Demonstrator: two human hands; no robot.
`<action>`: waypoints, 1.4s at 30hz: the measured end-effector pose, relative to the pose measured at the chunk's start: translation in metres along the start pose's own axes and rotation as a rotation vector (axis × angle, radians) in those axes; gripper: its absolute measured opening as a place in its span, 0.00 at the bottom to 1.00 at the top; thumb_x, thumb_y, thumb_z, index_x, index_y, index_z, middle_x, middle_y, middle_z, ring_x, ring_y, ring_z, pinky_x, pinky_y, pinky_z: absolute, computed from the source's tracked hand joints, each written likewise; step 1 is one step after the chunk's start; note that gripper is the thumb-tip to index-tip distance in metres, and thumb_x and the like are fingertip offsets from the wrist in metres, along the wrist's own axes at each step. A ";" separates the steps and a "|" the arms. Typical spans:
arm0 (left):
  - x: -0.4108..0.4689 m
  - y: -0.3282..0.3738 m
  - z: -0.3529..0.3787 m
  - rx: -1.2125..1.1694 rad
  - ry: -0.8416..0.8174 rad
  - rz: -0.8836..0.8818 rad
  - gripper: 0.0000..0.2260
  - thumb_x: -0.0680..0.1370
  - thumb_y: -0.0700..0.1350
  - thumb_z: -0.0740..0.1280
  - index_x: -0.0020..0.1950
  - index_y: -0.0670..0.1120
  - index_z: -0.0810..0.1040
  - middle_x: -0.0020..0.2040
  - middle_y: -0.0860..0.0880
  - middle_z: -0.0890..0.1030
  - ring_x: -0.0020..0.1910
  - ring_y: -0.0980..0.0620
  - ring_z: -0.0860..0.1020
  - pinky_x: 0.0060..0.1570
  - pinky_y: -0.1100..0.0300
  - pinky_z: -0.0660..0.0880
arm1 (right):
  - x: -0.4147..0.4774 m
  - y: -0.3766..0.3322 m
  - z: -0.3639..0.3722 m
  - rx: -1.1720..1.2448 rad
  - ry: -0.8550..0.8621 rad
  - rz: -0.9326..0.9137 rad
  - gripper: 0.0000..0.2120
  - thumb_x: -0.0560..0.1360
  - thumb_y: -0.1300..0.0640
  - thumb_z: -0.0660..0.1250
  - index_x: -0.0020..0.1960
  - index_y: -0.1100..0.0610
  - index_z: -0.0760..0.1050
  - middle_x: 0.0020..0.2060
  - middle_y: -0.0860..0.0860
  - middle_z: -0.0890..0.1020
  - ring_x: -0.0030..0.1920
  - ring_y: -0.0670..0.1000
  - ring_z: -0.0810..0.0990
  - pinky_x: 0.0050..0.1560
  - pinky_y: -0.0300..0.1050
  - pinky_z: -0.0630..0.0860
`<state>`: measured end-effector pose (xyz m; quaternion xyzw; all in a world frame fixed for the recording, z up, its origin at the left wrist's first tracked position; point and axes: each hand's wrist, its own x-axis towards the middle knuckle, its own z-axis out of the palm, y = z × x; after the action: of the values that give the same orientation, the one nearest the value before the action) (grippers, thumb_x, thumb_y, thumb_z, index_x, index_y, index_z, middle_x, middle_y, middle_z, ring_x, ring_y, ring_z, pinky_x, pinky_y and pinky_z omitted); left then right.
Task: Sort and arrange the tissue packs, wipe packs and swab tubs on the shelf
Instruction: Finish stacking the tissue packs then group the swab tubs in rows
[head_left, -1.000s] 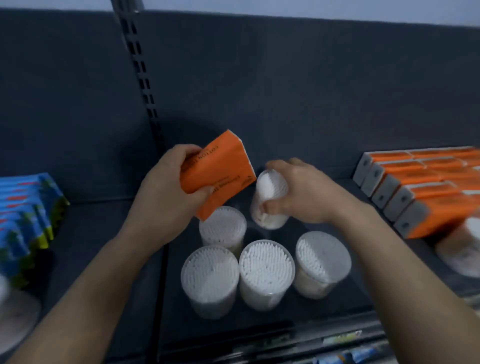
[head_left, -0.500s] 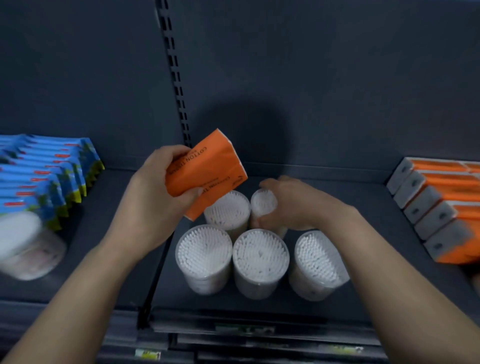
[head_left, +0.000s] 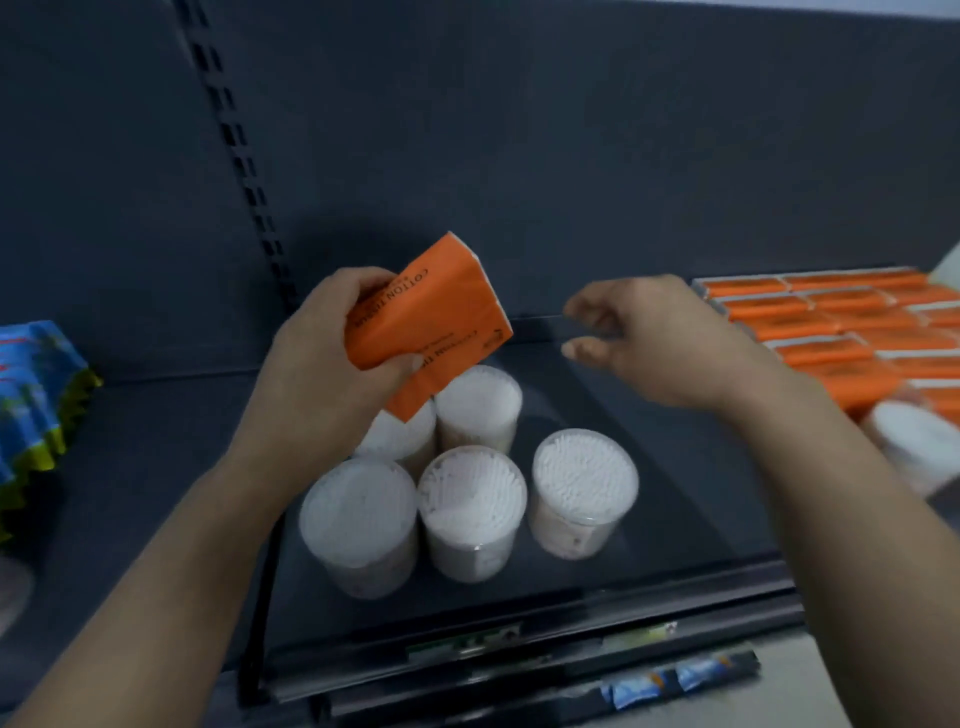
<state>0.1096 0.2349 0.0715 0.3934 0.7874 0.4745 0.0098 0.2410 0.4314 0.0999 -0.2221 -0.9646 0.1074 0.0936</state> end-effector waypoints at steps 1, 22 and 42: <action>0.004 0.007 0.008 -0.012 -0.020 0.016 0.23 0.70 0.42 0.72 0.59 0.59 0.69 0.52 0.64 0.73 0.49 0.69 0.72 0.42 0.71 0.68 | -0.006 0.009 -0.007 -0.006 0.029 0.024 0.17 0.74 0.50 0.68 0.61 0.53 0.75 0.54 0.51 0.81 0.57 0.53 0.78 0.59 0.47 0.74; 0.012 0.139 0.250 0.064 -0.366 0.085 0.22 0.70 0.42 0.73 0.57 0.59 0.70 0.51 0.61 0.74 0.48 0.64 0.73 0.42 0.71 0.67 | -0.107 0.251 -0.049 -0.079 -0.348 0.259 0.28 0.67 0.44 0.73 0.64 0.50 0.72 0.61 0.53 0.75 0.61 0.56 0.72 0.55 0.46 0.71; -0.014 0.150 0.272 0.060 -0.377 0.042 0.21 0.70 0.39 0.70 0.57 0.58 0.70 0.51 0.59 0.74 0.48 0.61 0.74 0.42 0.69 0.68 | -0.127 0.280 -0.073 0.064 -0.037 0.284 0.40 0.63 0.36 0.70 0.70 0.50 0.64 0.58 0.52 0.68 0.57 0.56 0.73 0.53 0.47 0.70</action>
<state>0.3167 0.4633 0.0298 0.4918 0.7770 0.3689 0.1355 0.4837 0.6323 0.0835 -0.3515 -0.9210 0.1542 0.0667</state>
